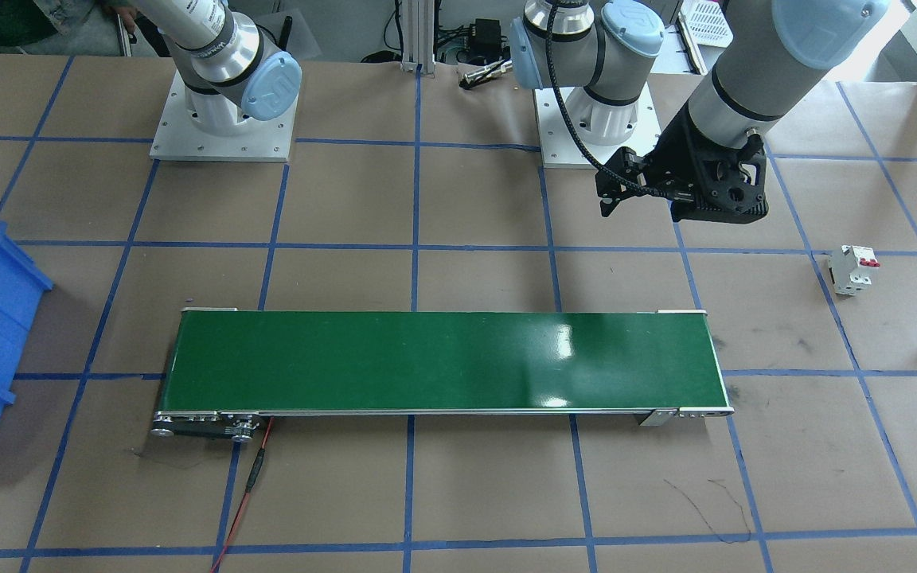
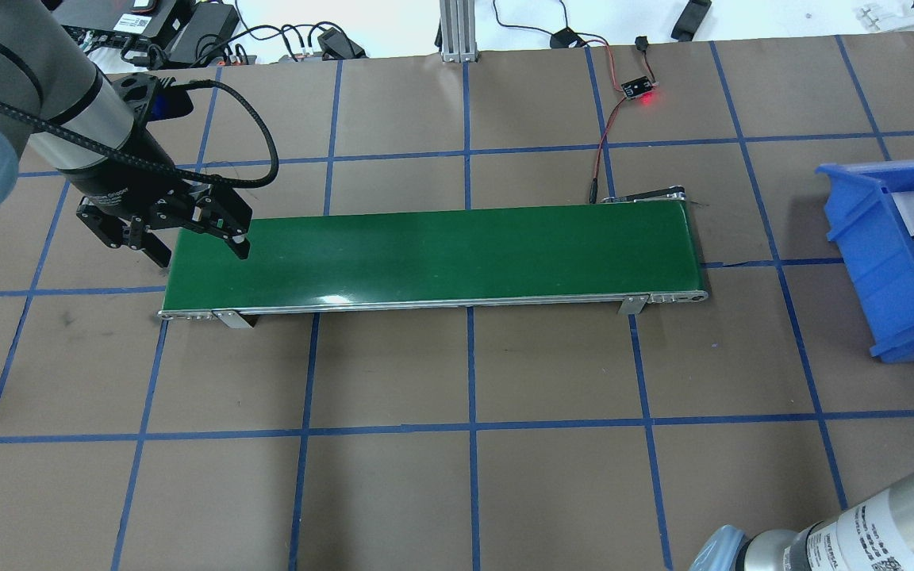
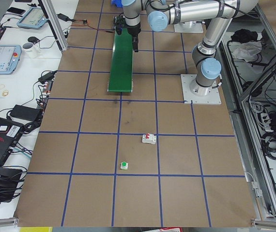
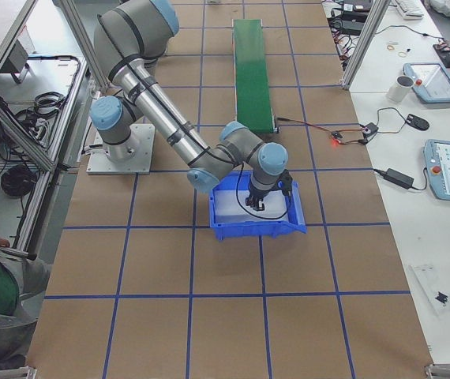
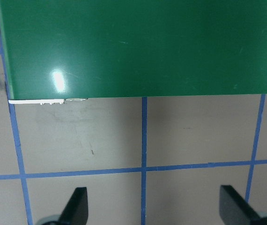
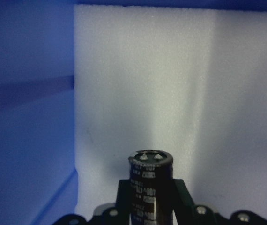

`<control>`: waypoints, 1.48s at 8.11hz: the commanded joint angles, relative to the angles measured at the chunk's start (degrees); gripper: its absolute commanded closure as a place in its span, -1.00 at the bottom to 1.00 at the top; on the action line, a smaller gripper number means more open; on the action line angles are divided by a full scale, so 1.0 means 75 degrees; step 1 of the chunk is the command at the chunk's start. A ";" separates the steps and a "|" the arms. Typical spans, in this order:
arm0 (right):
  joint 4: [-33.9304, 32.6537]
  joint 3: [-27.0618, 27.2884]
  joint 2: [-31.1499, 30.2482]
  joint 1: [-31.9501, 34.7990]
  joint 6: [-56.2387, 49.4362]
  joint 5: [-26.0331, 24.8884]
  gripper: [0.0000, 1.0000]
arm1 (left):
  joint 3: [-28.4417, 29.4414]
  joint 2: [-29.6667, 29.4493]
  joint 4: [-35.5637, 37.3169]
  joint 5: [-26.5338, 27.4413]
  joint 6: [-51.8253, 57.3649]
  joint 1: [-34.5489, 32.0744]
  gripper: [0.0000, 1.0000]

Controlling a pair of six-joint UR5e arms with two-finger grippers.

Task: Move capacitor from left to right
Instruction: 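Lower the capacitor into the blue bin and open the right gripper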

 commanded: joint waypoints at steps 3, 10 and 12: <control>-0.0599 -0.0007 -0.0049 -0.0020 -0.0090 0.0531 -0.26 | 0.0000 0.0003 0.0000 -0.0012 0.0000 0.0011 -1.00; 0.0404 -0.0042 -0.2037 -0.0020 0.0247 0.0508 -0.86 | 0.0000 0.0003 0.0000 -0.0012 0.0000 0.0023 -1.00; 0.0897 -0.0147 -0.2776 0.0213 0.1487 0.0415 -1.00 | 0.0000 0.0003 0.0000 -0.0012 0.0000 0.0012 -1.00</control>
